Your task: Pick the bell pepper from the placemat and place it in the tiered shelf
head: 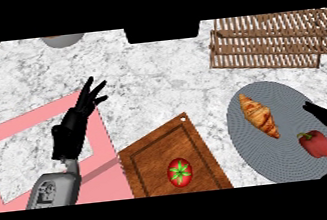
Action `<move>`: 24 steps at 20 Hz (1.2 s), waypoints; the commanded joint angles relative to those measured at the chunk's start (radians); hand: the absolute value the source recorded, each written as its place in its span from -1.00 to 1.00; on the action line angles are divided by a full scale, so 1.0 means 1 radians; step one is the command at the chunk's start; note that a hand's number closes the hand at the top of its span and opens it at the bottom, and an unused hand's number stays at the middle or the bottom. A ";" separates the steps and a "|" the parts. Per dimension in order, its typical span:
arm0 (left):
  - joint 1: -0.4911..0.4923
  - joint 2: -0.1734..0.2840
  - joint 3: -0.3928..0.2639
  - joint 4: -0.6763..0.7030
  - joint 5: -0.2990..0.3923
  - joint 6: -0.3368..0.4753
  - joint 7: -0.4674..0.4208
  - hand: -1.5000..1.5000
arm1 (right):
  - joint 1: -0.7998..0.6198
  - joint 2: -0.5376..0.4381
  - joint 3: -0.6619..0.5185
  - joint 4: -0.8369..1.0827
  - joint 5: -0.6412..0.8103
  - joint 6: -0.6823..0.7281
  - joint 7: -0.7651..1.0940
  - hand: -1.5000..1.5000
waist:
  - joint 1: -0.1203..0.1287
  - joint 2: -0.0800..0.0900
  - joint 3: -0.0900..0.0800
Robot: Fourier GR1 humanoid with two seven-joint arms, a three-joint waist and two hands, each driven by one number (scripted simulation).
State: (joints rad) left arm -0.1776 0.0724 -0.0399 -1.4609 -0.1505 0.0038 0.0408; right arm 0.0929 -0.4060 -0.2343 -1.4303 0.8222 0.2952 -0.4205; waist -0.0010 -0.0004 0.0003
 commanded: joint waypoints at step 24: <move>-0.010 -0.022 0.000 0.018 -0.028 -0.014 0.000 0.00 | -0.086 0.394 0.211 -0.111 0.268 -0.106 0.466 1.00 | 0.012 0.001 -0.005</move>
State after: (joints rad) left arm -0.1686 0.0633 -0.0255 -1.4550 -0.1669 -0.0140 0.0199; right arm 0.0484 -0.1980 -0.1098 -1.4910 1.0085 0.1985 -0.2229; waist 0.0055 -0.0032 -0.0030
